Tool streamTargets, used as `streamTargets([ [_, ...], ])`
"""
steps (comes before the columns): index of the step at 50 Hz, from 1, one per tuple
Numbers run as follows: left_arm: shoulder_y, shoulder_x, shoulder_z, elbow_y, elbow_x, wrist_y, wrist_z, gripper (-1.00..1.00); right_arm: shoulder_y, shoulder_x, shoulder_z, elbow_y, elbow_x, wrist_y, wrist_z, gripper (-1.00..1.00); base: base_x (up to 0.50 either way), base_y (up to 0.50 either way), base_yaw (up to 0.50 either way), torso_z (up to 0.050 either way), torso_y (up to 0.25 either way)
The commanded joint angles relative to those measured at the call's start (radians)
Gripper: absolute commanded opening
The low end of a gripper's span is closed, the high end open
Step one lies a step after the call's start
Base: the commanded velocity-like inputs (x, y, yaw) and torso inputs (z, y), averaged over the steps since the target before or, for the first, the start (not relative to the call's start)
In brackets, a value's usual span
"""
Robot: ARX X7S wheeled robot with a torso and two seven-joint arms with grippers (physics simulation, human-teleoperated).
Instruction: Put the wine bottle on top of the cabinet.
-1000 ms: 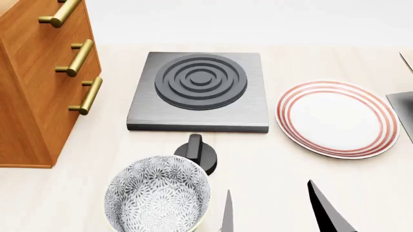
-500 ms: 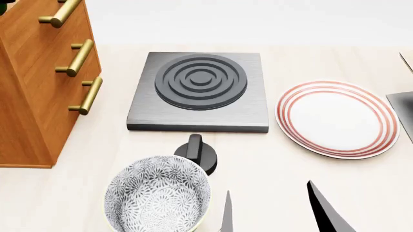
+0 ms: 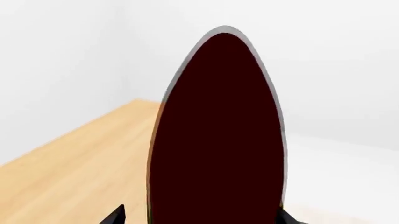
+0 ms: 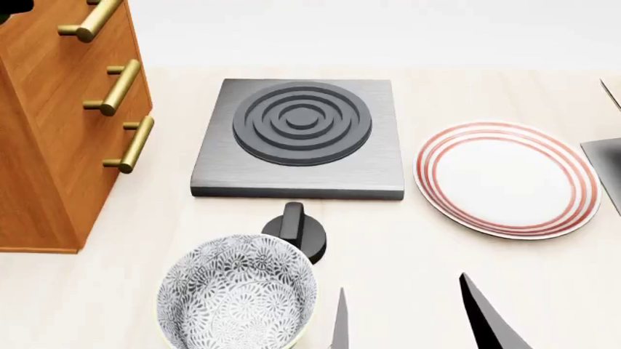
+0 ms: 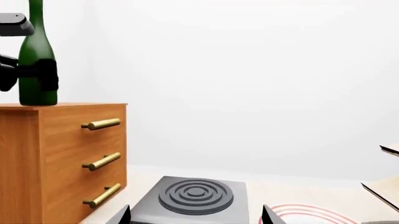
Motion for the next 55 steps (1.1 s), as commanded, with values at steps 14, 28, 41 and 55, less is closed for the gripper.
streamTargets([
  [14,0.015,-0.005,-0.044,-0.009,0.011,0.034,-0.028,1.0,0.006,-0.001,-0.012,0.007,-0.001,0.0,-0.001,1.0,0.0,0.0,0.0,0.0,0.0],
  [28,0.045,-0.009,-0.043,0.062,0.015,0.022,0.0,1.0,0.018,-0.001,-0.027,-0.006,0.003,0.016,-0.002,1.0,0.0,0.0,0.0,0.0,0.0],
  [41,0.262,-0.033,-0.036,0.591,-0.025,-0.219,0.028,1.0,0.036,-0.006,-0.056,-0.019,-0.007,0.04,-0.004,1.0,0.0,0.0,0.0,0.0,0.0],
  [55,0.387,-0.077,-0.042,0.929,-0.066,-0.369,0.041,1.0,0.046,-0.008,-0.073,-0.024,-0.015,0.05,-0.005,1.0,0.0,0.0,0.0,0.0,0.0],
])
